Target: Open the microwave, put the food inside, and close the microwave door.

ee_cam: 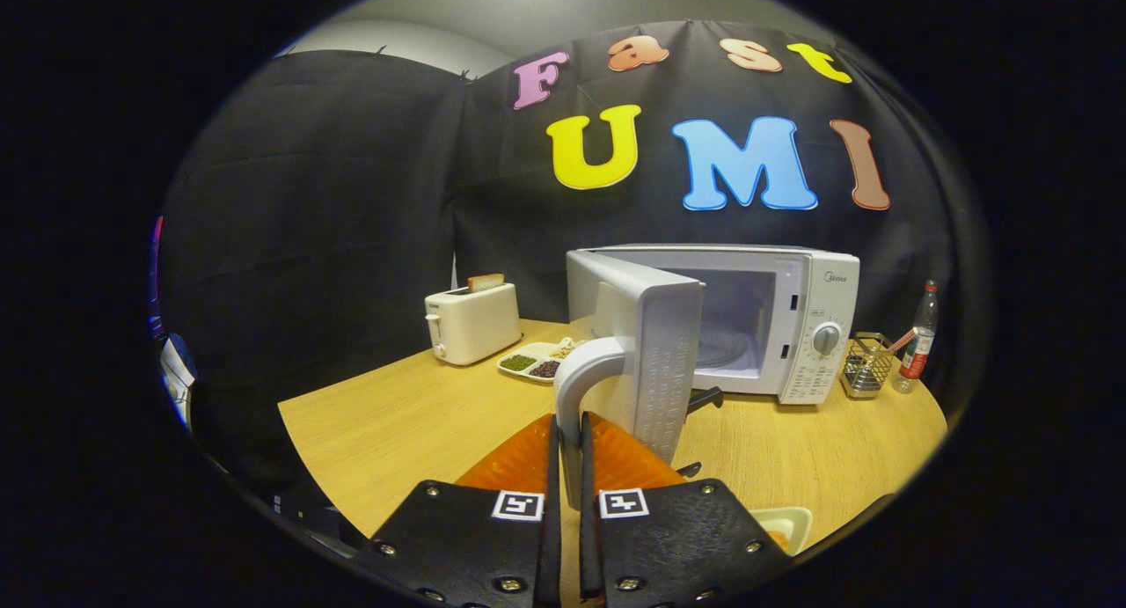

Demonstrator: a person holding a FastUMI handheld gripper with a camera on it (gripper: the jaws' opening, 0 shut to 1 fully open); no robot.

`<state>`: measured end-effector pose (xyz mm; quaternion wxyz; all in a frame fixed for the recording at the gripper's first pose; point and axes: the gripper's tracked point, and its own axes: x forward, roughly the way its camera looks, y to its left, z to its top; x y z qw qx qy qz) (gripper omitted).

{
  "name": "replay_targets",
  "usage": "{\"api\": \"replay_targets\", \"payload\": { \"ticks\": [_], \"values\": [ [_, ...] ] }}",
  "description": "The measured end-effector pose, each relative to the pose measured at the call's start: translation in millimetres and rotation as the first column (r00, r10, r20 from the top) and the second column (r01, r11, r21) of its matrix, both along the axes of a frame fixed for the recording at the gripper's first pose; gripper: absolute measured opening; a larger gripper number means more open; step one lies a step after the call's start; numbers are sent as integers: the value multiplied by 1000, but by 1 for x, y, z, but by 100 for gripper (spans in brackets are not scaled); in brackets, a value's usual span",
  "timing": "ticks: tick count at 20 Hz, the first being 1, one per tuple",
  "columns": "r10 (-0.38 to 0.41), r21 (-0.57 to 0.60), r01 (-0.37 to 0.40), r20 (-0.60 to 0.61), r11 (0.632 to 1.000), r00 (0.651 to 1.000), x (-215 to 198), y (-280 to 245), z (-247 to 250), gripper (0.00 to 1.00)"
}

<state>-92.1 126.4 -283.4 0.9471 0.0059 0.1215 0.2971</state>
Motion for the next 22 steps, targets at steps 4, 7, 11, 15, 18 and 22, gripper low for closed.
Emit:
{"api": "replay_targets", "payload": {
  "ticks": [4,7,11,15,18,22],
  "values": [
    [44,0,-44,10,999,999,-31,40,-7,9],
    [70,-3,-70,28,998,997,-47,65,-7,9],
    [83,16,-84,36,996,996,-48,86,-6,9],
    [99,42,-100,18,994,995,-44,103,-3,9],
    [167,56,-169,33,984,985,-56,116,0,9],
    [200,16,-204,143,979,969,-68,97,14,9]
  ]
}}
